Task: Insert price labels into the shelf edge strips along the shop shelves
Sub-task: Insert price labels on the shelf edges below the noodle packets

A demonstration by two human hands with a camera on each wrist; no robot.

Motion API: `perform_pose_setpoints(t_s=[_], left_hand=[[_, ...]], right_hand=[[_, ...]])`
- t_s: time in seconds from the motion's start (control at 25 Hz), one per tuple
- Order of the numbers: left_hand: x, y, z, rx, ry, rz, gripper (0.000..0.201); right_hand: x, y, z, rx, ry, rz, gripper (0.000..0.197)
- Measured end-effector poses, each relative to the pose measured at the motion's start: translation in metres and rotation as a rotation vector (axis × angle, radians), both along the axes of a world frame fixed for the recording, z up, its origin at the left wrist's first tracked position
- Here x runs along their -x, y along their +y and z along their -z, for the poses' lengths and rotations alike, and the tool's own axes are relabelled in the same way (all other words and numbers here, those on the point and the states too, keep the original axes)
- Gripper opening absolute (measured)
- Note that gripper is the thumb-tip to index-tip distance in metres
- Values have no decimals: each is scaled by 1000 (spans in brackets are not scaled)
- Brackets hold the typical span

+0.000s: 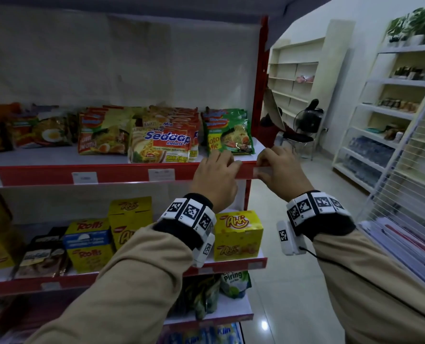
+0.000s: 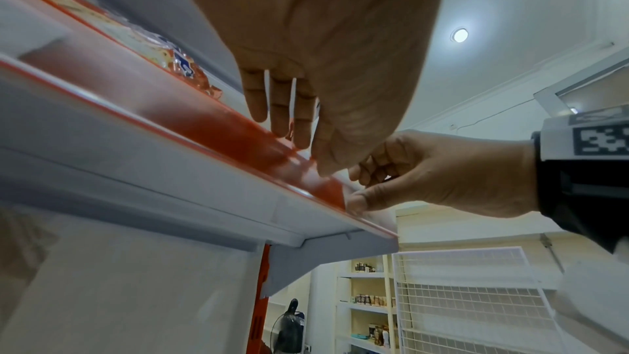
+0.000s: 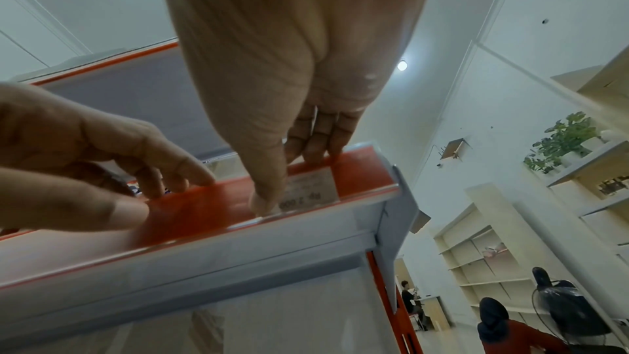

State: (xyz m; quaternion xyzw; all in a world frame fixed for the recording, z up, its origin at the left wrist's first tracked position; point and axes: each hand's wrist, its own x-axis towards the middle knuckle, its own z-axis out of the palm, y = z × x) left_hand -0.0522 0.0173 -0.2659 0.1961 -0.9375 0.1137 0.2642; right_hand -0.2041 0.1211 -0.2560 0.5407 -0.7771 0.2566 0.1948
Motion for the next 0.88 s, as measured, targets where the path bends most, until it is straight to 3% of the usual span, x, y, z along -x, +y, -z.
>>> perform_pose_setpoints(t_s=[0.36,0.88], left_hand=[[12,5,6,-58,176,-8,27],[13,5,11,-49,209,-8,19]], right_hand=[[7,6,9,88,78,-87,21],[8,4,-7,-145,54,-81,23]])
